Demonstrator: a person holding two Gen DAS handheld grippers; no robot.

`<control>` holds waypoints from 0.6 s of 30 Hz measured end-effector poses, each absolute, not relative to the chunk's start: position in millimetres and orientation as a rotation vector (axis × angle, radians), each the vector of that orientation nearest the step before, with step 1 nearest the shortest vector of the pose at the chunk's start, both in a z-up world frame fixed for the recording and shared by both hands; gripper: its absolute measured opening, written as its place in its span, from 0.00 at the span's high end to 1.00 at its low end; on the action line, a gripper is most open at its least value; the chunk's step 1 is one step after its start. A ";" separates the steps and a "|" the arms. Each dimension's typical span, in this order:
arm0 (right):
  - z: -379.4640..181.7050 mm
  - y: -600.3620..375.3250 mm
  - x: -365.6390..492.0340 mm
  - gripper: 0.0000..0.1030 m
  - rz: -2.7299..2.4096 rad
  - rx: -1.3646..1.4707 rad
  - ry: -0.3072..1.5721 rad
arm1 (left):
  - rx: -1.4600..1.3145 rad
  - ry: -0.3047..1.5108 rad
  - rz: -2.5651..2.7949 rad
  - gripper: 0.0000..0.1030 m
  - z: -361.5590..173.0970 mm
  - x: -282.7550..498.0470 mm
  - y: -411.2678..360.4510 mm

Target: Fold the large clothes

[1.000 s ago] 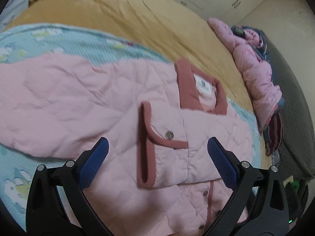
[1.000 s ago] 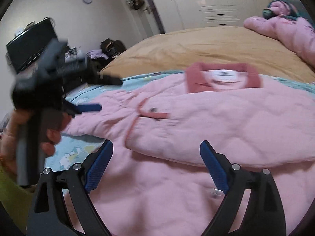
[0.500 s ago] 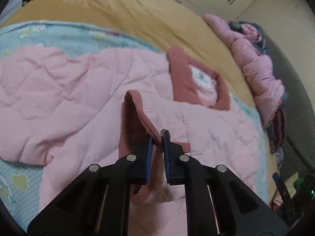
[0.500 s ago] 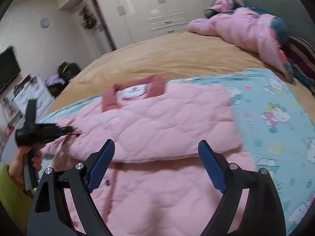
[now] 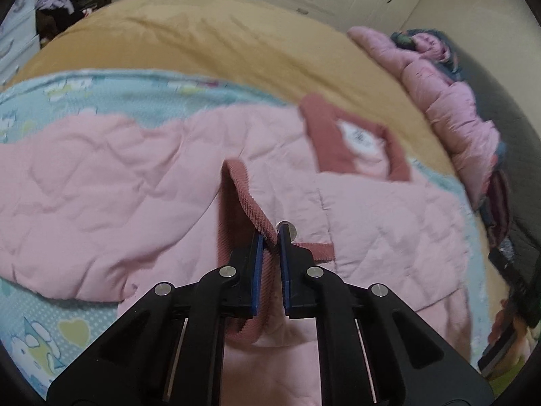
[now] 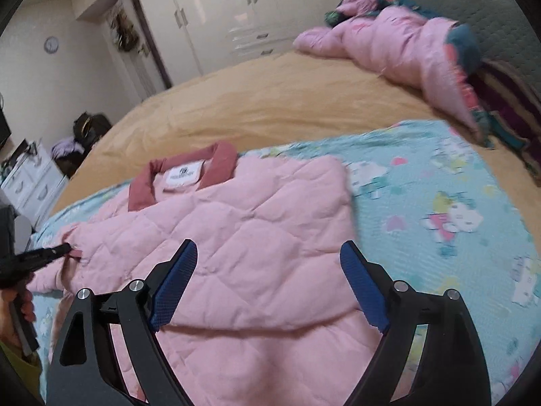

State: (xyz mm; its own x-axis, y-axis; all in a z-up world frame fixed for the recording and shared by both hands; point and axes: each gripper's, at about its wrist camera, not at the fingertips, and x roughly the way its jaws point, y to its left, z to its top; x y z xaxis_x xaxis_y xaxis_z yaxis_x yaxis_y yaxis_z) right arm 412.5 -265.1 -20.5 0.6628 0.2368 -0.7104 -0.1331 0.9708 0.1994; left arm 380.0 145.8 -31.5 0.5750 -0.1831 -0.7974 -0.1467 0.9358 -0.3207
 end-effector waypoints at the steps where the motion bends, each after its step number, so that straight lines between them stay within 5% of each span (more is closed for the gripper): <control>1: -27.4 -260.5 419.5 0.17 0.211 0.119 0.838 | -0.377 0.971 -0.017 0.97 -37.3 379.6 146.5; 10: -94.3 -260.0 455.7 0.17 0.132 0.159 1.029 | -0.358 0.989 -0.008 0.96 -54.9 378.8 145.3; 18: -81.3 -257.6 442.9 0.11 0.148 0.186 0.993 | -0.296 0.985 -0.008 0.96 -51.4 376.7 137.2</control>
